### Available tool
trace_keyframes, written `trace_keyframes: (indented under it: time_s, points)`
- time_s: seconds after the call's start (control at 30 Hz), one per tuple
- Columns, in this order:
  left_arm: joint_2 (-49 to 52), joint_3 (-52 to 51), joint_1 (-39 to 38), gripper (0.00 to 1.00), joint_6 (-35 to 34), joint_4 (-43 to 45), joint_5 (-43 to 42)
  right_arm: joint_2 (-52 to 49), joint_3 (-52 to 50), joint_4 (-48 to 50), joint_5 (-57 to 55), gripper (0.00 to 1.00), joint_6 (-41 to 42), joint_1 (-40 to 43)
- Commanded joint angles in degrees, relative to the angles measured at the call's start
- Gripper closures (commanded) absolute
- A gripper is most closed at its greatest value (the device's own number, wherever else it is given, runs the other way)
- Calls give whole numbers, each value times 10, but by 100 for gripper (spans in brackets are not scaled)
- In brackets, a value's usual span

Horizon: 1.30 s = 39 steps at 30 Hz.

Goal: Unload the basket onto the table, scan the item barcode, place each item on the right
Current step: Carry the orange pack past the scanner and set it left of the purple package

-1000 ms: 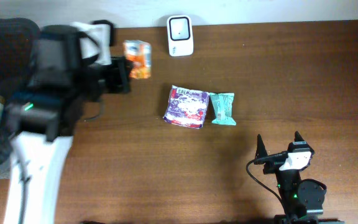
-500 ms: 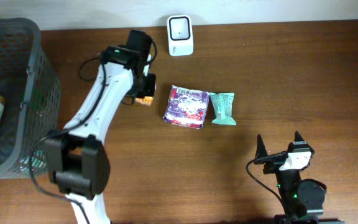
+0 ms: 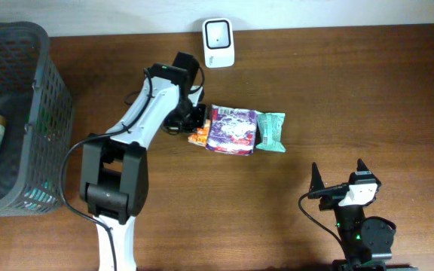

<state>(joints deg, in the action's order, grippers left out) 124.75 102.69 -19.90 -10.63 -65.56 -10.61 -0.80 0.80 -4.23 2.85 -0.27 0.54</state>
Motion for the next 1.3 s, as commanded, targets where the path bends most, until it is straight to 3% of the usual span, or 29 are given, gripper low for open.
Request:
trace_keyframes:
  time_s: [0.0,0.1,0.17,0.27,0.33,0.47,0.57,0.6,0.73,0.87,1.0,1.07,1.27]
  points:
    - [7,3,-18,100,-33,-1,-21,4,-5,0,3,1,-3,-6]
    - [7,3,-17,98,-33,-1,-20,4,-5,0,3,1,-3,-6]
    - [7,3,-11,75,-32,-1,-16,4,-5,0,3,1,-3,-6]
    - [7,18,8,49,-32,-27,-16,4,-5,0,3,1,-3,-6]
    - [7,49,23,38,-26,-67,-15,4,-5,0,3,1,-3,-6]
    - [7,214,72,30,-25,-218,76,4,-5,0,3,1,-3,-6]
    - [0,368,110,23,-3,-312,70,4,-5,0,3,1,-3,-6]
    - [-21,375,115,11,-3,-312,70,4,-5,0,3,1,-3,-6]
    - [-87,374,116,4,13,-312,77,4,-5,0,3,1,-3,-6]
    - [-207,374,151,1,13,-312,202,4,-5,0,3,1,-3,-6]
    - [-262,374,292,1,-47,-311,205,4,-5,0,3,1,-3,-6]
    - [-261,374,398,1,-75,-310,205,4,-5,0,3,1,-3,-6]
    - [-246,373,516,1,-99,-275,203,4,-5,0,3,1,-3,-6]
